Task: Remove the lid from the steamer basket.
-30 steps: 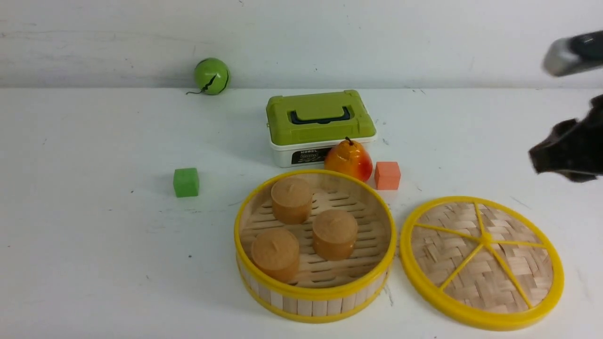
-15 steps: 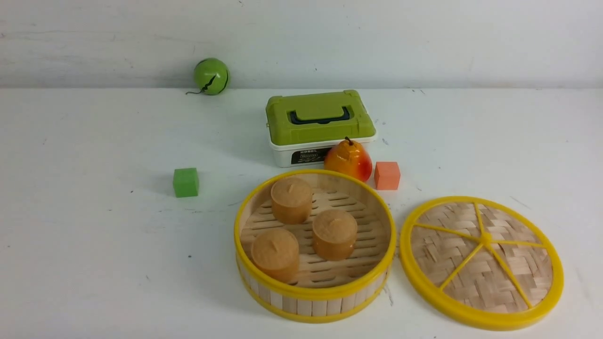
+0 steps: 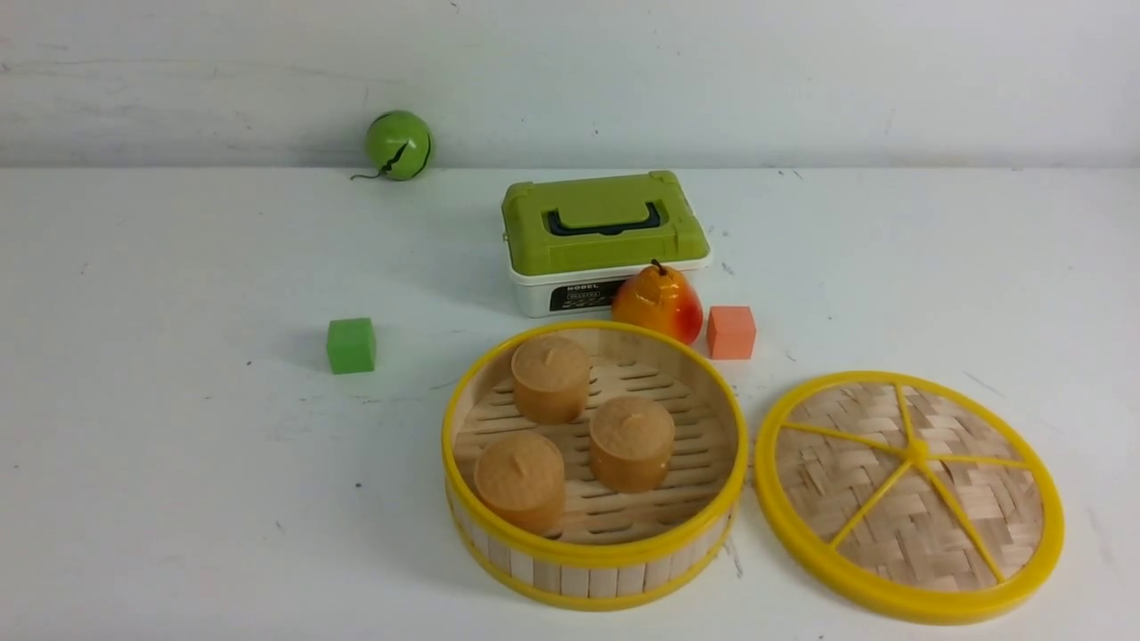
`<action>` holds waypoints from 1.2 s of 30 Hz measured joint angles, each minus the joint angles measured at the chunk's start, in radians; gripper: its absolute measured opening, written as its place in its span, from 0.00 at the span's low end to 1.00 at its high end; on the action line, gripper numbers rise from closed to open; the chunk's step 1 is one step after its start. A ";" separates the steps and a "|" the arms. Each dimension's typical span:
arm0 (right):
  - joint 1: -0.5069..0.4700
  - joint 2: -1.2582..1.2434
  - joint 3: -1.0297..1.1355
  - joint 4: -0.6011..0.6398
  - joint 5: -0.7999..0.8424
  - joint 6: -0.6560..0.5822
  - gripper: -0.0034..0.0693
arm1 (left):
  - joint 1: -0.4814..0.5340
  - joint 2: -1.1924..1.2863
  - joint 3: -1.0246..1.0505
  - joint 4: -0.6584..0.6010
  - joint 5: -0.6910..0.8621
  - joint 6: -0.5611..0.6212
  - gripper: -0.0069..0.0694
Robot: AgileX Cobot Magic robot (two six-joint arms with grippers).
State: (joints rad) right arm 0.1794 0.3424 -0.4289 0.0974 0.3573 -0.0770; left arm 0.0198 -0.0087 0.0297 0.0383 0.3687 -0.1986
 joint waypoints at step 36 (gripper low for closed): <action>-0.228 -0.353 0.448 -0.109 0.026 0.171 0.02 | 0.000 0.000 0.000 0.000 0.000 0.000 0.40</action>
State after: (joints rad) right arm -0.0489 -0.0103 0.0194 -0.0114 0.3831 0.0937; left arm 0.0198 -0.0087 0.0297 0.0383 0.3691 -0.1986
